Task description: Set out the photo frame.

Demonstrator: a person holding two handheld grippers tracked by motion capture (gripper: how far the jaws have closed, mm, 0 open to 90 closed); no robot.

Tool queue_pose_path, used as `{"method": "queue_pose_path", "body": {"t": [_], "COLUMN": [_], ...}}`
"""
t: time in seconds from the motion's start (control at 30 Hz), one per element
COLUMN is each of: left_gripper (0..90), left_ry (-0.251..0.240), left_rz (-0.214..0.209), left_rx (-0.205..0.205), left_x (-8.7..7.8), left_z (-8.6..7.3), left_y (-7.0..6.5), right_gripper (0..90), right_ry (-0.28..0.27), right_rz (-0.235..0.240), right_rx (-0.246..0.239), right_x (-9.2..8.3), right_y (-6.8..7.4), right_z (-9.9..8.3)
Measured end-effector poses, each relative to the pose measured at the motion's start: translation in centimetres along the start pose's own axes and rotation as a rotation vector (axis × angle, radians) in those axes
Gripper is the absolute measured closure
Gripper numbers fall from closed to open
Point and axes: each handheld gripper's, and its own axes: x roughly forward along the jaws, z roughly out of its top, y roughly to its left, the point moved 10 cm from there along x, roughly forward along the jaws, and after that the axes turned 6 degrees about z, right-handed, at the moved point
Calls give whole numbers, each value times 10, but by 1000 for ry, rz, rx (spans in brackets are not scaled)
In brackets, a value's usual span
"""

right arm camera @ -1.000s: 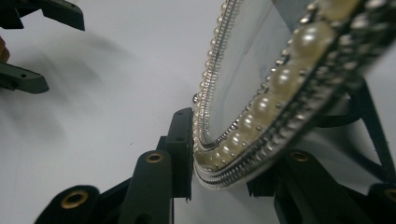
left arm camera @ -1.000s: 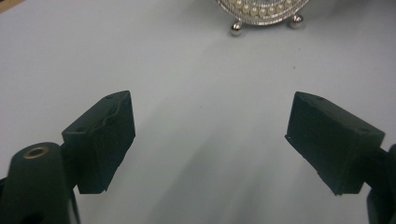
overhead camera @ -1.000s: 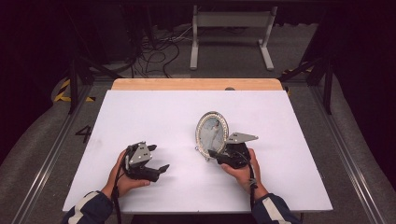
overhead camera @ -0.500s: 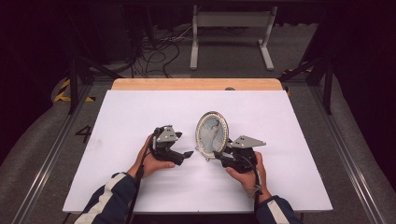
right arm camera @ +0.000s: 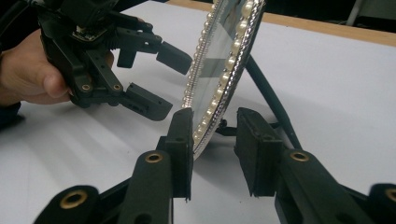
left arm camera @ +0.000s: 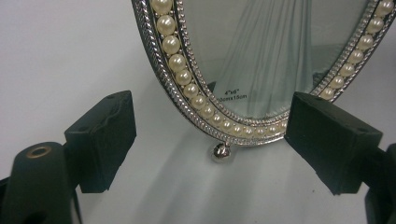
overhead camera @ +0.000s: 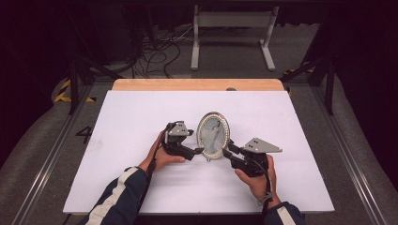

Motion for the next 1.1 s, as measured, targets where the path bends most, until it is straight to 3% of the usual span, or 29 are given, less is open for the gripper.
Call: {"method": "queue_pose_path", "body": {"t": [0.13, 0.2, 0.3, 0.43, 0.57, 0.67, 1.1], "left_gripper": [192, 207, 242, 260, 311, 396, 401], "left_ry": [0, 20, 17, 16, 17, 44, 70], "left_rz": [-14, 2, 6, -18, -13, -22, -11], "left_rx": [5, 23, 14, 27, 34, 32, 72], "left_x": [4, 6, 7, 6, 5, 4, -1], "left_z": [0, -2, -2, -1, 0, -5, -9], "left_y": [-1, 0, 0, -6, -6, -5, -8], "right_gripper": [710, 713, 718, 751, 787, 787, 826], "right_ry": [-26, -22, -24, -30, -44, -42, -46], "right_rz": [-13, -11, -2, -4, 8, 0, 4], "right_rx": [18, 15, 20, 29, 34, 27, 40], "right_x": [-1, 0, 0, 3, 3, 3, 3], "right_y": [-4, -4, -3, -4, -4, -3, -11], "right_z": [3, 2, 3, 4, 5, 6, 7]}}
